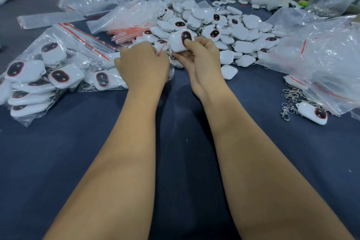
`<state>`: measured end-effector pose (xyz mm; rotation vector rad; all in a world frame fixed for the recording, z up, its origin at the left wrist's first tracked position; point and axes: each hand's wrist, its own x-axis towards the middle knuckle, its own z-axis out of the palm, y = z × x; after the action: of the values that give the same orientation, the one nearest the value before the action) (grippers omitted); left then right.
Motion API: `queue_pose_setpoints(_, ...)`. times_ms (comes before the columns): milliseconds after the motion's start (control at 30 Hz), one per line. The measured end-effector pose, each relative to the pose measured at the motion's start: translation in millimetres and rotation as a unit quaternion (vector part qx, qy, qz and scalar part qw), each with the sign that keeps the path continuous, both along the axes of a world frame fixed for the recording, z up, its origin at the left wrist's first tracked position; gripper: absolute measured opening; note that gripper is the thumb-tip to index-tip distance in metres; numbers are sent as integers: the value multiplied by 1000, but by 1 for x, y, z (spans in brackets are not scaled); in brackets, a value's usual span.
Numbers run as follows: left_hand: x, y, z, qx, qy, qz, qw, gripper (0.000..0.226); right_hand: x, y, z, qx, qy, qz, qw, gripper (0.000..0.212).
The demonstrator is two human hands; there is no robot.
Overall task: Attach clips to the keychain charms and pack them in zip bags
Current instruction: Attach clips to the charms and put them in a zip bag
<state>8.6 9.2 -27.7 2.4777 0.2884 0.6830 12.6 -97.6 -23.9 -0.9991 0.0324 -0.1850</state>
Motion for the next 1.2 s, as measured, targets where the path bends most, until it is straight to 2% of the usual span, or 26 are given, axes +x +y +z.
queue_pose_setpoints(67,-3,-1,4,-108,-49,-17,993,20,-1,4,-1,12,8,18,1000,18)
queue_pose_setpoints(133,-5,-2,5,-170,-84,-34,981,14,-1,8,-4,-56,18,16,998,21)
queue_pose_setpoints(200,-5,-3,5,-191,-118,-43,973,12,-2,10,-7,-135,16,4,991,21)
queue_pose_setpoints(267,-5,-3,6,-190,-148,-44,970,14,-5,10,-9,-210,-4,-3,978,17)
queue_pose_setpoints(333,-4,-4,5,-145,-158,-36,976,17,-7,11,-9,-279,-36,31,959,13)
queue_pose_setpoints(400,-3,-5,4,-103,-158,-38,981,18,-9,13,-8,-368,-43,82,925,29)
queue_pose_setpoints(467,-4,-4,4,-104,-160,-43,981,19,-10,14,-8,-450,-30,107,886,31)
queue_pose_setpoints(500,-3,-4,5,-112,-159,-42,980,20,-9,15,-9,-456,-31,107,883,27)
queue_pose_setpoints(567,-4,-5,5,-119,-157,-37,980,27,-8,14,-9,-414,-38,65,907,24)
queue_pose_setpoints(600,-5,-7,6,-119,-159,-37,979,31,-8,11,-9,-398,-40,20,916,25)
queue_pose_setpoints(667,-10,-15,9,-154,-190,-54,968,37,-5,3,-8,-404,-25,-85,910,27)
queue_pose_setpoints(700,-14,-20,12,-207,-220,-86,949,35,-3,-2,-8,-416,-11,-119,901,33)
queue_pose_setpoints(767,-19,-31,16,-347,-265,-187,880,29,2,-11,-11,-445,13,-125,887,46)
queue_pose_setpoints(833,-24,-42,20,-455,-234,-276,814,27,4,-13,-14,-501,28,-80,861,50)
queue_pose_setpoints(867,-25,-48,20,-498,-195,-301,789,26,5,-13,-15,-548,25,-55,834,44)
queue_pose_setpoints(967,-21,-54,15,-601,-96,-287,740,16,5,-7,-16,-692,11,-57,720,21)
queue_pose_setpoints(1000,-17,-52,13,-638,-83,-264,719,14,5,-7,-15,-706,12,-70,705,19)
queue_pose_setpoints(1067,-7,-44,10,-706,-70,-207,674,14,5,-7,-15,-711,22,-80,698,23)
queue_pose_setpoints(1133,0,-38,9,-732,-65,-155,661,13,7,-8,-16,-723,43,-75,685,33)
queue_pose_setpoints(1200,5,-36,7,-715,-63,-124,685,13,9,-9,-16,-726,59,-67,682,37)
